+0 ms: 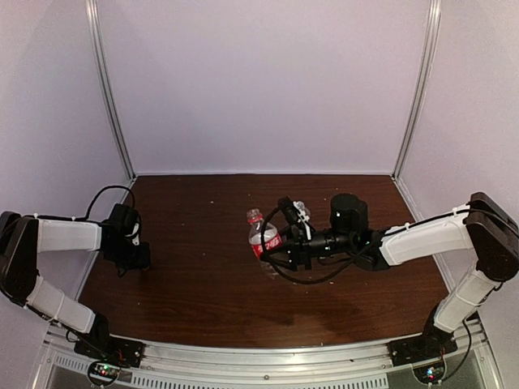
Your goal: Unscrew the bottle caps
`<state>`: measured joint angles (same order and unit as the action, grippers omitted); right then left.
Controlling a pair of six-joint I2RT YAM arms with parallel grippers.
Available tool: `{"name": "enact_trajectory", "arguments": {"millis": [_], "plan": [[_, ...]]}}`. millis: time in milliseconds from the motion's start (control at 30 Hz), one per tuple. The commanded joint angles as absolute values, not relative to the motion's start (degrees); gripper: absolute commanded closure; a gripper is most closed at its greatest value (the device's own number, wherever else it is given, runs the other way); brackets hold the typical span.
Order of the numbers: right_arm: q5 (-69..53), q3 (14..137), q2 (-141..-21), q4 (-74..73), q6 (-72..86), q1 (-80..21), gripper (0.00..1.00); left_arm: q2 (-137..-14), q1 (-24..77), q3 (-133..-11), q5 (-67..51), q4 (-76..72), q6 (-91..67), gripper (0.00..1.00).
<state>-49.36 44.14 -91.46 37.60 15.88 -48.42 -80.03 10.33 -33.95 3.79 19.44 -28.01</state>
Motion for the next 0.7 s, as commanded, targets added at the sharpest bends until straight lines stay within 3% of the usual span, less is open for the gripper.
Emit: {"name": "enact_trajectory", "arguments": {"millis": [0,300,667], "plan": [[-50.53,43.04,-90.21,39.19,16.87,-47.11,0.75,-78.95,10.02,-33.47,0.15,18.05,-27.26,0.78],[-48.71,42.48,-85.3,34.89,18.41,-43.02,0.76,-77.59,24.19,-39.03,1.37,17.56,-29.45,0.82],[-38.65,42.63,-74.47,21.56,17.2,-37.95,0.77,-96.46,44.17,-56.19,1.41,12.7,-29.83,0.82]]}}
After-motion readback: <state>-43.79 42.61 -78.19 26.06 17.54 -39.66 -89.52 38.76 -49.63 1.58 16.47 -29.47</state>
